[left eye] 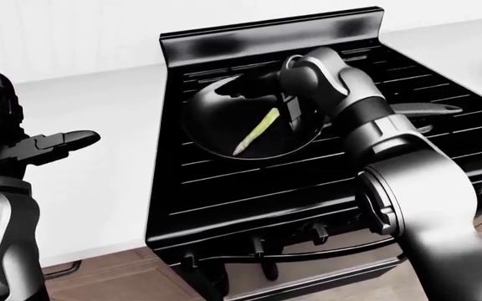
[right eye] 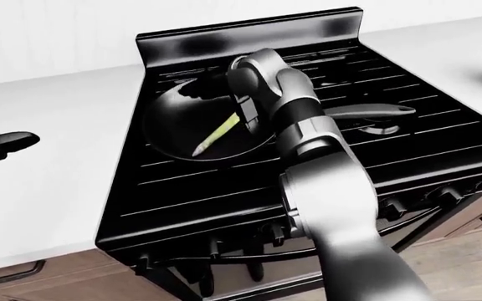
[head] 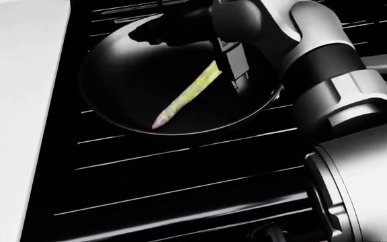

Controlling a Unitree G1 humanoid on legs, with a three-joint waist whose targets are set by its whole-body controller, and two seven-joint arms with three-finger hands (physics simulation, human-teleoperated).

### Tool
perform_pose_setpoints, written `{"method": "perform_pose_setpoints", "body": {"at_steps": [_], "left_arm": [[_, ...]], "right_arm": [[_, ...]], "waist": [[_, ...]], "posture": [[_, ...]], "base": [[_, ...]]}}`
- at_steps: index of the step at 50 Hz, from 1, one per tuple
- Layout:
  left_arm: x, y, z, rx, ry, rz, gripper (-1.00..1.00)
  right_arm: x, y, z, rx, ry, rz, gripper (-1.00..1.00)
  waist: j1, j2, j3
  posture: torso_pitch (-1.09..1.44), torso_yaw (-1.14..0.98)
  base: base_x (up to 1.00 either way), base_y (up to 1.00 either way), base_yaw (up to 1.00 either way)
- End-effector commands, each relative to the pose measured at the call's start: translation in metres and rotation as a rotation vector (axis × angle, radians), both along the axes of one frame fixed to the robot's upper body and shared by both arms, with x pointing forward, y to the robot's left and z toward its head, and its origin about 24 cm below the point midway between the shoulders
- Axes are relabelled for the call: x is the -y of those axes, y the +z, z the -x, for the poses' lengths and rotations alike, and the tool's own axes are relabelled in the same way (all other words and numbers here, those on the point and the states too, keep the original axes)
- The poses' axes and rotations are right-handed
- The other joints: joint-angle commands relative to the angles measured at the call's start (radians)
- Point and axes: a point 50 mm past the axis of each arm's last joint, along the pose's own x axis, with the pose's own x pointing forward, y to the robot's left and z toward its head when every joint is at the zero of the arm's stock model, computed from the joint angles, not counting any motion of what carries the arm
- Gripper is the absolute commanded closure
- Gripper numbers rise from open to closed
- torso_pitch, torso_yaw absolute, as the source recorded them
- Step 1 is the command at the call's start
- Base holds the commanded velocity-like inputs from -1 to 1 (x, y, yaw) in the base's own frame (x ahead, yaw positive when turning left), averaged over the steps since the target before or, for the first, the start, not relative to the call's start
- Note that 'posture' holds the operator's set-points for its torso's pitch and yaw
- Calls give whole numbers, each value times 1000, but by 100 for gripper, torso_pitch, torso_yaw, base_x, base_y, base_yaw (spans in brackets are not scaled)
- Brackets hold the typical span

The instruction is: Pick the asparagus from the pan and place it in the bowl.

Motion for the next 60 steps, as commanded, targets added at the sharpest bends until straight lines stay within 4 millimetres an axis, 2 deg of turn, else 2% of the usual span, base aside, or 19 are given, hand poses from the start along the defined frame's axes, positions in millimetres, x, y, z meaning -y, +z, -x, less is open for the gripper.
{"method": "perform_pose_setpoints", "body": {"at_steps": [1,24,33,56,58,60], "left_arm": [[1,17,6,80,5,-39,-100],[-1,16,7,81,8,-33,-100],[-2,15,7,81,11,-30,-100],[-3,15,8,82,14,-31,-100],[-3,15,8,82,14,-32,-100],[-3,16,9,84,15,-32,-100]], "right_arm": [[-7,29,4,92,25,-32,-100],[-19,22,5,36,1,29,-100],[-20,7,2,29,-10,62,-100],[-5,-1,-3,61,-48,81,-100],[-5,-2,-4,59,-48,80,-92],[-3,-1,-4,63,-52,81,-74]], "waist": [[0,6,-30],[-3,13,-30],[-2,14,-31],[5,10,-33],[5,10,-33],[6,9,-34]], "posture": [[0,0],[0,0],[0,0],[0,0],[0,0],[0,0]], "base": [[0,0,0],[0,0,0],[0,0,0],[0,0,0],[0,0,0],[0,0,0]]}}
